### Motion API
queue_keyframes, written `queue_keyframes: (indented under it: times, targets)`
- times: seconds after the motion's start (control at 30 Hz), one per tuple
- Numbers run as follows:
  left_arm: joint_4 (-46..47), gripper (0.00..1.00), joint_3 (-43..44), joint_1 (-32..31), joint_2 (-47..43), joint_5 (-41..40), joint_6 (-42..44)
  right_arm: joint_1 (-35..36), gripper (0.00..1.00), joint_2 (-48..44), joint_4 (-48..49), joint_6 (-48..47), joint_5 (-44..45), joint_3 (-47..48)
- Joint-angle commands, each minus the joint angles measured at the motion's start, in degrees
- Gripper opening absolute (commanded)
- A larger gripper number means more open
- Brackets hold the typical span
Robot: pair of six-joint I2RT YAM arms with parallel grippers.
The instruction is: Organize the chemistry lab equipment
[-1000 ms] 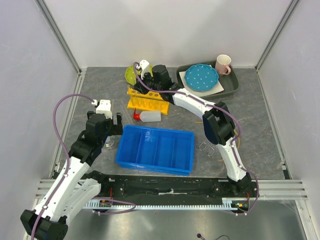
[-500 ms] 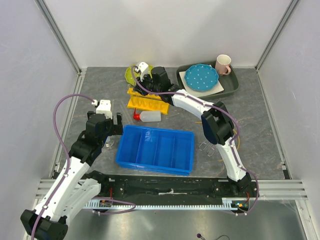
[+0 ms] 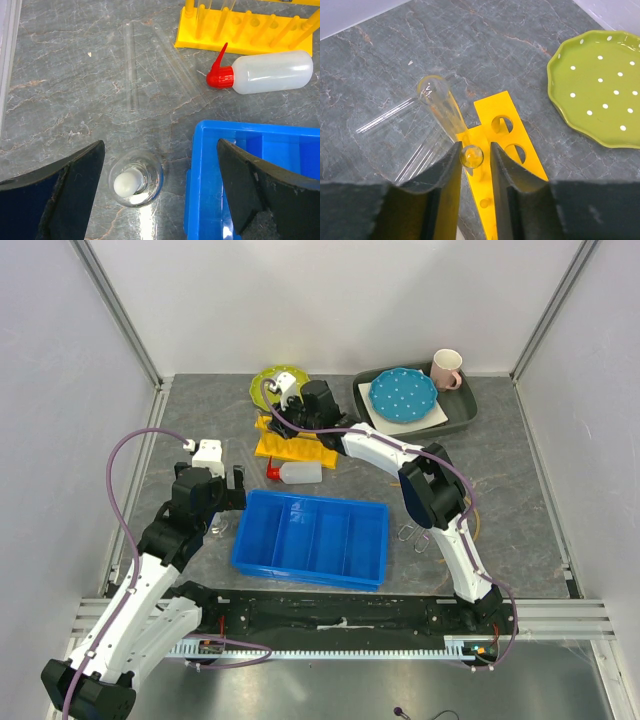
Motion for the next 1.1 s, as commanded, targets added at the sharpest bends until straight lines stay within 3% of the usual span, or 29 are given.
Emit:
queue_keyframes:
  times: [0.0, 0.27, 0.43, 0.53, 0.57, 0.67, 0.8, 0.93, 1.07]
  targets:
    - [2.90, 1.00, -0.13, 0.21, -0.94, 0.07, 0.62, 0.42, 0.39, -1.02, 1.53, -0.43, -0.57, -0.53]
    - [2.82, 1.00, 0.04, 0.21, -2.25, 2.26, 0.53, 0.42, 0.49, -7.96, -2.07, -1.13, -2.06, -2.90]
    - [2.55, 1.00, 0.57, 0.30, -4.89, 8.15, 0.27, 0.25, 0.53, -15.52, -8.04, -3.76, -3.47, -6.06]
    - [1.15, 1.00, 1.62, 0.21, -6.47, 11.05, -1.05, -0.80, 0.63, -19.56, -14.10, -6.74, -6.01, -6.85]
    - [0.54, 1.00, 2.23, 0.30, -7.00, 11.93, -1.57, -1.33, 0.70, -20.61, -15.94, -8.06, -7.50, -6.94]
    - [-1.74, 1.00, 3.64, 0.21, -7.62, 14.74, -3.69, -4.84, 0.78, -24.39, -23.68, -13.42, -18.02, -8.26]
    - [-4.12, 1.00, 4.96, 0.21, -9.46, 16.68, -6.84, -10.38, 0.81, -28.61, -36.22, -21.15, -27.54, -9.67]
    - [-4.48, 1.00, 4.61, 0.21, -10.87, 17.56, -9.84, -14.42, 0.84, -29.67, -50.83, -39.14, -21.95, -8.88]
    - [-3.43, 1.00, 4.08, 0.21, -9.65, 19.75, -12.04, -15.57, 0.89, -30.29, -55.42, -54.28, -6.67, -13.44]
